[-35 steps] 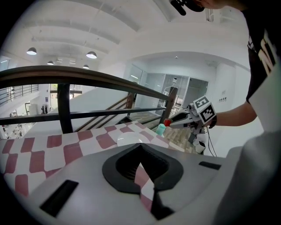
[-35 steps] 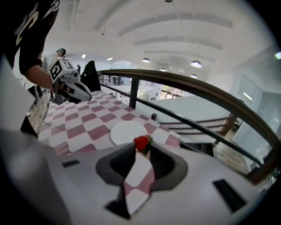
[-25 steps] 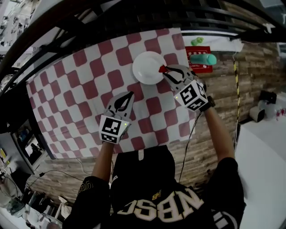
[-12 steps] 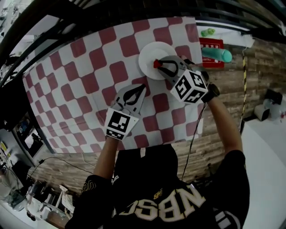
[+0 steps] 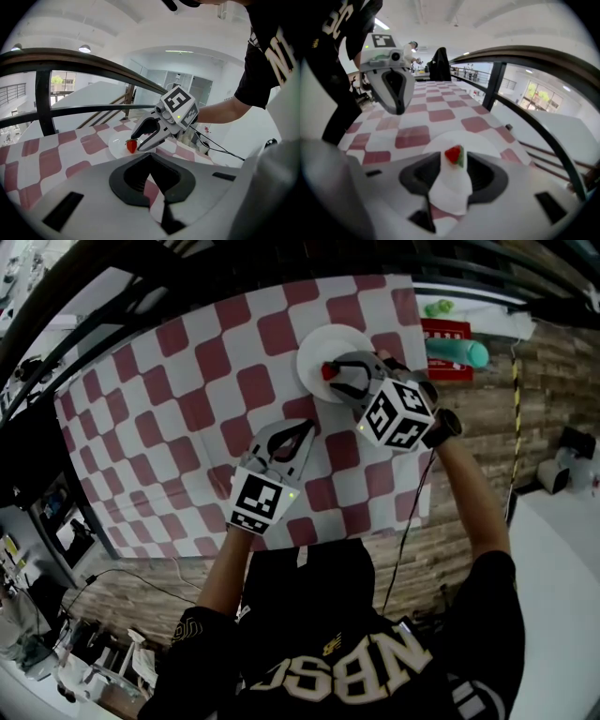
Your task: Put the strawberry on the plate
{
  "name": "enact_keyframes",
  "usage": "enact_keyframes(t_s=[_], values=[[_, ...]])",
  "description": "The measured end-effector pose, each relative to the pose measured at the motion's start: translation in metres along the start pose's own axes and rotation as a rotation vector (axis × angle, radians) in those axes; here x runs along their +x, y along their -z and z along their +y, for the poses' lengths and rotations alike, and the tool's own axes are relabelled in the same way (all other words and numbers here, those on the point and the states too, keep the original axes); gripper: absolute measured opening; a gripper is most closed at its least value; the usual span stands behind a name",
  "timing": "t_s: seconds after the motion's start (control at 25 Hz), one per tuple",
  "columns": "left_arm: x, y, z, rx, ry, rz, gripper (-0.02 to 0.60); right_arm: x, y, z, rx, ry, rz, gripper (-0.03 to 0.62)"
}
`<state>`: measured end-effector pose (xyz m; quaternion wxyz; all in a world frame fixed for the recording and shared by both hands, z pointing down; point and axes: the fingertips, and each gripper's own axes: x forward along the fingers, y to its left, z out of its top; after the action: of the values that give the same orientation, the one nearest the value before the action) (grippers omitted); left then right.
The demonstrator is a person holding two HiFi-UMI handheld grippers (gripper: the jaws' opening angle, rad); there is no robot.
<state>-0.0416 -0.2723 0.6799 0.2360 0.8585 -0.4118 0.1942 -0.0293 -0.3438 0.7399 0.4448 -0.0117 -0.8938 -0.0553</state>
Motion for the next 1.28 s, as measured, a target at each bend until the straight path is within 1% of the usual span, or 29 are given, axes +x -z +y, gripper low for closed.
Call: enact_keyframes(t_s=[0.08,0.16,0.32,0.44,0.64,0.76,0.84,1.0,1.12,1.28], values=[[-0.003,-0.002,-0.003,0.007,0.004,-0.004,0.013,-0.005,0.001,-0.003,-0.003,0.023,0.013,0.176],[-0.006,-0.005,-0.006,0.013,0.007,-0.009,0.014,-0.014,-0.002,-0.008,0.008,0.058,0.011,0.179],[-0.016,-0.017,-0.013,0.028,0.010,-0.039,0.012,-0.042,-0.012,-0.021,0.074,0.150,-0.025,0.179],[-0.025,-0.031,-0.016,0.036,0.001,-0.074,0.014,-0.070,-0.026,-0.032,0.170,0.225,-0.090,0.179],[-0.051,-0.059,-0.016,0.028,-0.034,-0.137,0.013,-0.125,-0.053,-0.034,0.362,0.342,-0.240,0.173],[-0.069,-0.082,-0.018,0.026,-0.053,-0.187,0.012,-0.163,-0.066,-0.030,0.461,0.431,-0.339,0.133],[-0.081,-0.097,-0.021,0.024,-0.060,-0.223,0.014,-0.188,-0.076,-0.024,0.504,0.490,-0.387,0.098],[-0.097,-0.131,-0.028,0.029,-0.057,-0.306,0.013,-0.237,-0.102,-0.018,0.521,0.614,-0.469,0.072],[-0.115,-0.151,-0.038,0.036,-0.059,-0.359,0.012,-0.266,-0.118,-0.005,0.539,0.704,-0.505,0.058],[-0.143,-0.175,-0.049,0.031,-0.083,-0.451,0.013,-0.292,-0.134,0.018,0.597,0.807,-0.545,0.044]])
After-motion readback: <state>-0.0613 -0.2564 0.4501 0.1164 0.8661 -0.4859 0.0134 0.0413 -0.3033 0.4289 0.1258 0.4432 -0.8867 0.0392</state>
